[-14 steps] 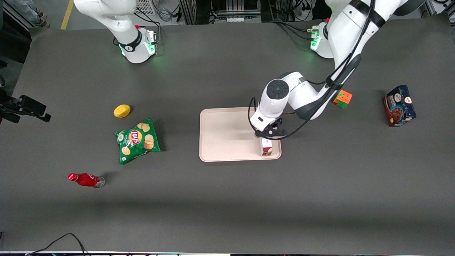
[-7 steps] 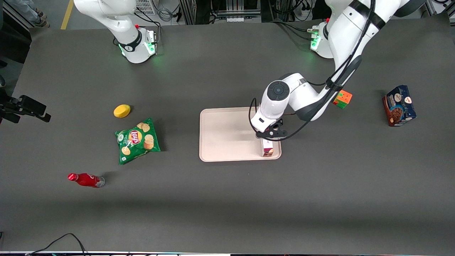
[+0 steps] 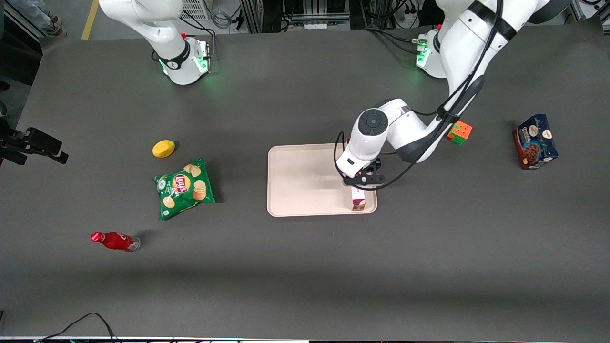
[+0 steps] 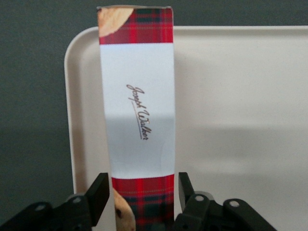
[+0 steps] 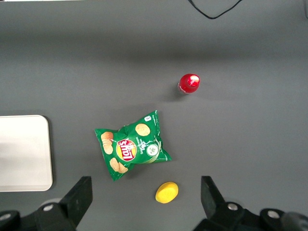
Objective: Place red cookie box on tray
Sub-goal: 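Lower the red plaid box onto the white tray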
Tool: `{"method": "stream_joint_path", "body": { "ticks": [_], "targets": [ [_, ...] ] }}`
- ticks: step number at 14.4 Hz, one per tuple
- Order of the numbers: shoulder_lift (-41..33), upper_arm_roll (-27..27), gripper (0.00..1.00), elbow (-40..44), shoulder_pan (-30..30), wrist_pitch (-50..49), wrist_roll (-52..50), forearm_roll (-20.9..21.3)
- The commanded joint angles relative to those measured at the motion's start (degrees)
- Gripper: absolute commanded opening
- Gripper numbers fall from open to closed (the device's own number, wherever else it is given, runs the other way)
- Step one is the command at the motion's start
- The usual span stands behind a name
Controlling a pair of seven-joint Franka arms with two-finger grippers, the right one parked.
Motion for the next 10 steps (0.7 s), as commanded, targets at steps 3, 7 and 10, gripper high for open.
{"method": "stream_joint_path", "body": {
  "ticks": [3,7,10],
  "targets": [
    [0.35,0.19,1.0,1.03,-0.42,-0.07,-1.67,1.21],
    [0.35,0.19,1.0,1.38,-0.25,-0.07,-1.75,1.12],
    [-1.13,-0.25,1.0,4.97,-0.16,-3.57,-1.76,0.51]
  ]
}}
